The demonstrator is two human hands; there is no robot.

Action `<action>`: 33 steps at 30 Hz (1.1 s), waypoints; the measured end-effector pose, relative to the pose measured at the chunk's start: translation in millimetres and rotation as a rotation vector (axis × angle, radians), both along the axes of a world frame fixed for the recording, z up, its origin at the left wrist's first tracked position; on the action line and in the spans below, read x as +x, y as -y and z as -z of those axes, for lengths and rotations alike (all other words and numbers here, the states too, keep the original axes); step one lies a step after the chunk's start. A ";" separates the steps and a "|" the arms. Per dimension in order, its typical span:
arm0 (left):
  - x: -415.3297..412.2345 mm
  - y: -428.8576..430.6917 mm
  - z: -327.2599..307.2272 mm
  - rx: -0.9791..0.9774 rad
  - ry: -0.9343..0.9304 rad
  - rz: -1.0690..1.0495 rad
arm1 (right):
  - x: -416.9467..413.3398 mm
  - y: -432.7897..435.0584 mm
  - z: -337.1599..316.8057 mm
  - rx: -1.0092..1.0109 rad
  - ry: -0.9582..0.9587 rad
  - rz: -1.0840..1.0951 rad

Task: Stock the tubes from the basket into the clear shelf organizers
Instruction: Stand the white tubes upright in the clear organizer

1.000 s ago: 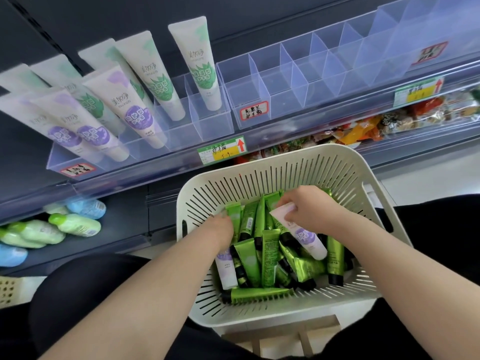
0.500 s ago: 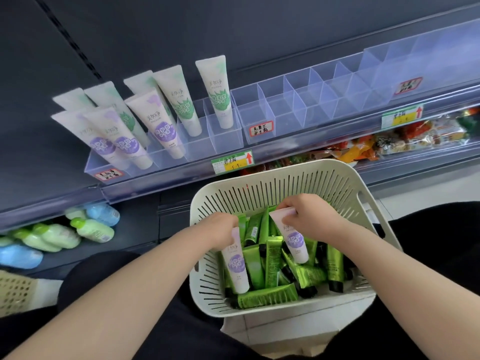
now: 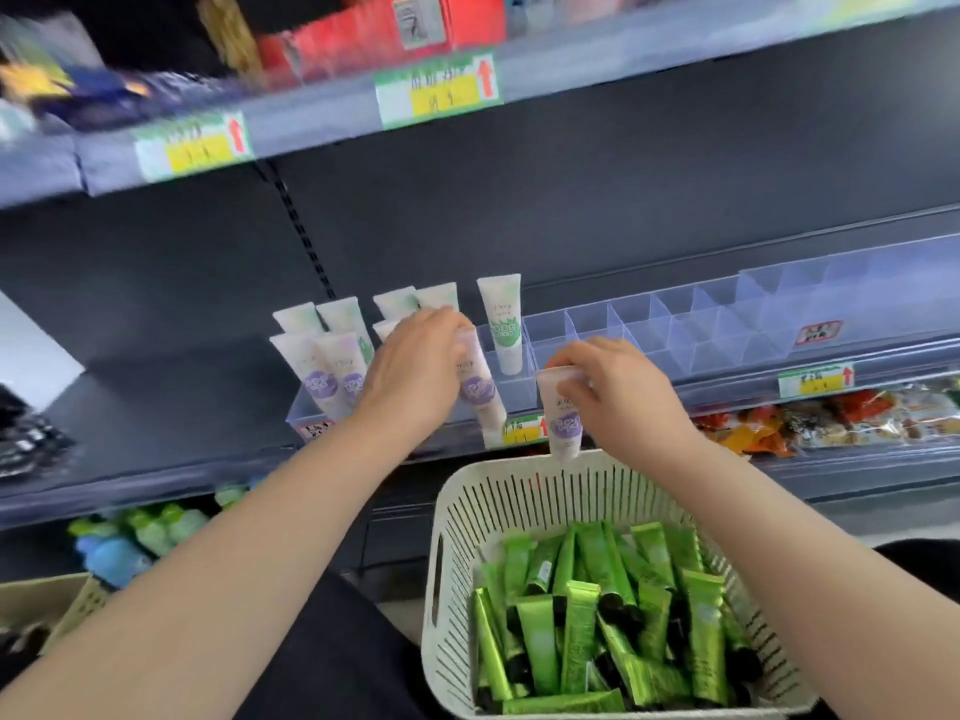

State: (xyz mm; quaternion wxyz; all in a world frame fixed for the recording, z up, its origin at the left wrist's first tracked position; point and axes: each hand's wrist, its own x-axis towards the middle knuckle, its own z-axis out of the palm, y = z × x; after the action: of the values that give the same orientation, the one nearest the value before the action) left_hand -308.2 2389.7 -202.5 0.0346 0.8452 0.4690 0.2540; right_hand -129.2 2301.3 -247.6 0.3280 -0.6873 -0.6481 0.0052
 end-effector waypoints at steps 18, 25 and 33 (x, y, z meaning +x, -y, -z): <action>25.9 -72.6 -11.9 0.011 -0.481 -0.038 | 0.4 -73.4 -47.1 0.109 0.150 0.064; 9.7 -79.4 -1.9 0.141 -0.318 0.023 | -5.0 -99.6 -48.5 0.097 0.167 0.076; -18.8 -65.1 15.4 0.246 -0.274 0.150 | -20.8 -117.4 -26.1 -0.016 0.291 0.063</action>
State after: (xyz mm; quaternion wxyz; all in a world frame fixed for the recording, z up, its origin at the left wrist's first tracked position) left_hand -326.9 2454.8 -217.9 -0.1143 0.9023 0.3705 0.1885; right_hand -150.0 2418.7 -221.5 0.2249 -0.7034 -0.6669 -0.0996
